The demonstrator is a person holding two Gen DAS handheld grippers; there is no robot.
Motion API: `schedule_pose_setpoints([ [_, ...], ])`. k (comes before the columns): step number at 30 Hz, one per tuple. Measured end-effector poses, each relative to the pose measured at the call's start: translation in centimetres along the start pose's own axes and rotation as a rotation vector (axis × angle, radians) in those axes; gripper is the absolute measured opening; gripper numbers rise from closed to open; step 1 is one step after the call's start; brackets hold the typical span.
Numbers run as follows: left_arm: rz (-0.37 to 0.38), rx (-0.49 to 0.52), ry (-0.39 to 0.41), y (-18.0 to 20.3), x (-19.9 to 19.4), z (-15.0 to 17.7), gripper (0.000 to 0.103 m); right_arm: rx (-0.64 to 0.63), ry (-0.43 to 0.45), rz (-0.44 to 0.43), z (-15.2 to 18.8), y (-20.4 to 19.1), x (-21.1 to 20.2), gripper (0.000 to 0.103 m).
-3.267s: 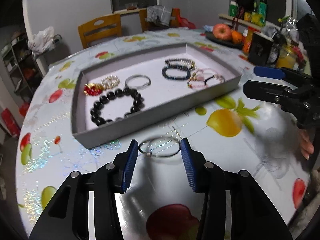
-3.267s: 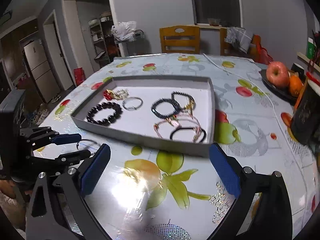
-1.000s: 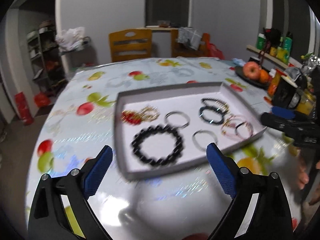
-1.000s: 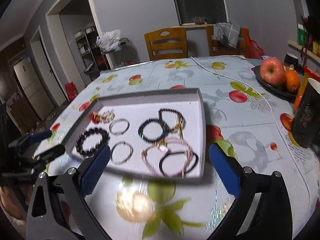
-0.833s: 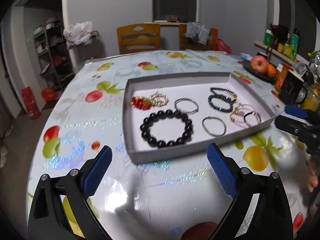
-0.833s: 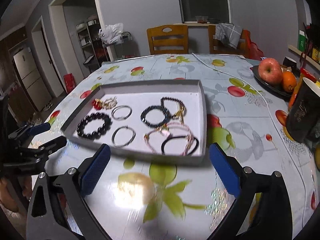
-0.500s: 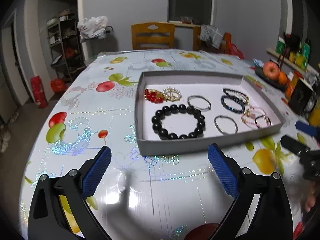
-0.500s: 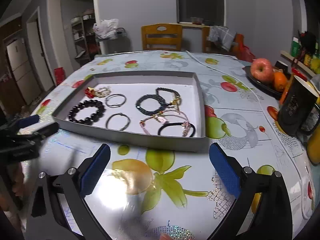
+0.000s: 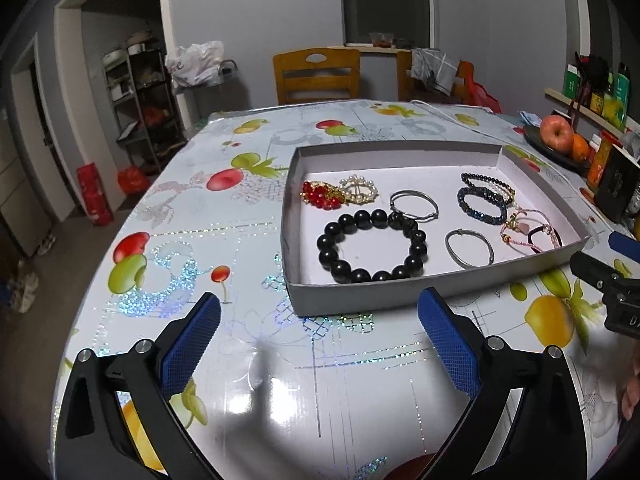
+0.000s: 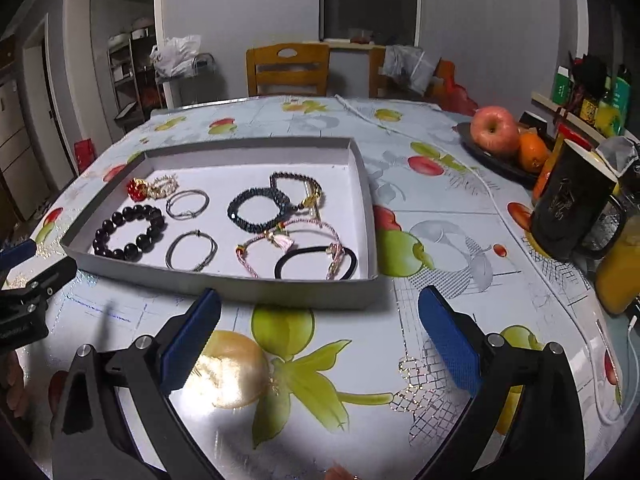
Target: Organize jewelry
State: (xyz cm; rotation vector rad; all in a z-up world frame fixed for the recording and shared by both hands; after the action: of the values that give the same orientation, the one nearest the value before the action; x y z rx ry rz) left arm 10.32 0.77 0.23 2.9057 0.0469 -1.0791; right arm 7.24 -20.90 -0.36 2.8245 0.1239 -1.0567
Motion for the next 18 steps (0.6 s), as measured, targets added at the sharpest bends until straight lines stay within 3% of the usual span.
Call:
schedule_pose_setpoints([
  [18, 0.007, 0.02, 0.001, 0.41, -0.15, 0.18, 0.098, -0.033, 0.013, 0.001, -0.04, -0.72, -0.36, 0.097],
])
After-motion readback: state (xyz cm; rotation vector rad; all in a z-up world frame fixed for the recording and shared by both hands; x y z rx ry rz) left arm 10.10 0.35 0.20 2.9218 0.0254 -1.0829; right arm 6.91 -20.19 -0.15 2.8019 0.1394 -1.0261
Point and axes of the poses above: each gripper's, at about its wrist camera, not at the fingertips, and x roughly the way its jaws point, y to its right, z to its underside, the point moved 2 cm from there along x, roughly the way its jaws point, and after that the axes turned 8 degrees about -x, right-handed, at the moved point
